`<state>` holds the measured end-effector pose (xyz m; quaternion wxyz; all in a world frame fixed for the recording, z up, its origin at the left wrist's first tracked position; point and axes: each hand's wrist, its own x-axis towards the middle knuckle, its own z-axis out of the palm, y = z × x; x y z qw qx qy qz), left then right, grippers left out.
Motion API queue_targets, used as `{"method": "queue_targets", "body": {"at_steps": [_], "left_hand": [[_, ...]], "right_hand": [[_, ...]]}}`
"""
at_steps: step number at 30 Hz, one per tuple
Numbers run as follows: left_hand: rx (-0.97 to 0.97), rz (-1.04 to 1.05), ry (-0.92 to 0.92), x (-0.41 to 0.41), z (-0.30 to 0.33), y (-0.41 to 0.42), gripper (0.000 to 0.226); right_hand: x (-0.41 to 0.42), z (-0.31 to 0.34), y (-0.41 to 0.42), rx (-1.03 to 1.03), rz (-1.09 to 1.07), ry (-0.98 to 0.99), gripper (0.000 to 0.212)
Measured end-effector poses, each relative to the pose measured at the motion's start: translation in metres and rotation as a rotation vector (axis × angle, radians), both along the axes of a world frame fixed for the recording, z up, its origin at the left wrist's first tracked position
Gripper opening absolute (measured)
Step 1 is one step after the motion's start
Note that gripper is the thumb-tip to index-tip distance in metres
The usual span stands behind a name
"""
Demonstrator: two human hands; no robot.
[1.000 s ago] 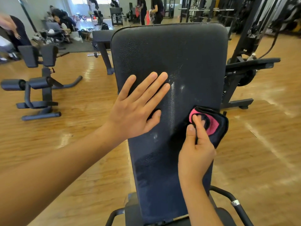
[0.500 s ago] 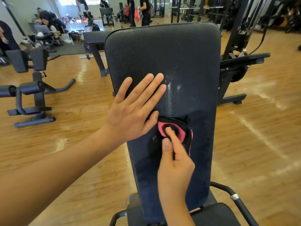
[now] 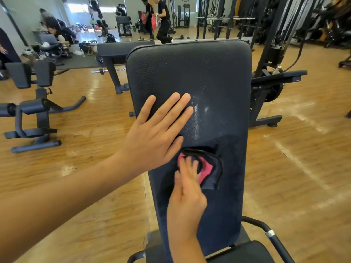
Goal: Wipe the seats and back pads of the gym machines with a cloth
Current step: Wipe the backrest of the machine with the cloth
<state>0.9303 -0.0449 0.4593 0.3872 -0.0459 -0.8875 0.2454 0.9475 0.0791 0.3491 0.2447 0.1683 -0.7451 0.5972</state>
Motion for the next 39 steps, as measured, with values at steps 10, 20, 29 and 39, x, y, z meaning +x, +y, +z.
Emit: {"method": "queue_targets", "body": {"at_steps": [10, 20, 29, 39], "left_hand": [[-0.245, -0.036, -0.118, -0.049, 0.085, -0.016, 0.061], [-0.232, -0.048, -0.114, -0.051, 0.079, -0.013, 0.061], [-0.234, -0.071, -0.058, -0.053, 0.077, -0.011, 0.058], [-0.223, -0.066, -0.059, -0.053, 0.077, -0.013, 0.058]], "right_hand": [[0.0, 0.045, 0.027, -0.386, 0.006, -0.268, 0.033], [-0.086, 0.075, 0.032, -0.331, -0.13, -0.144, 0.034], [-0.02, 0.012, 0.002, -0.091, 0.07, 0.034, 0.037], [-0.041, 0.067, 0.053, -0.483, -0.128, -0.222, 0.029]]}}
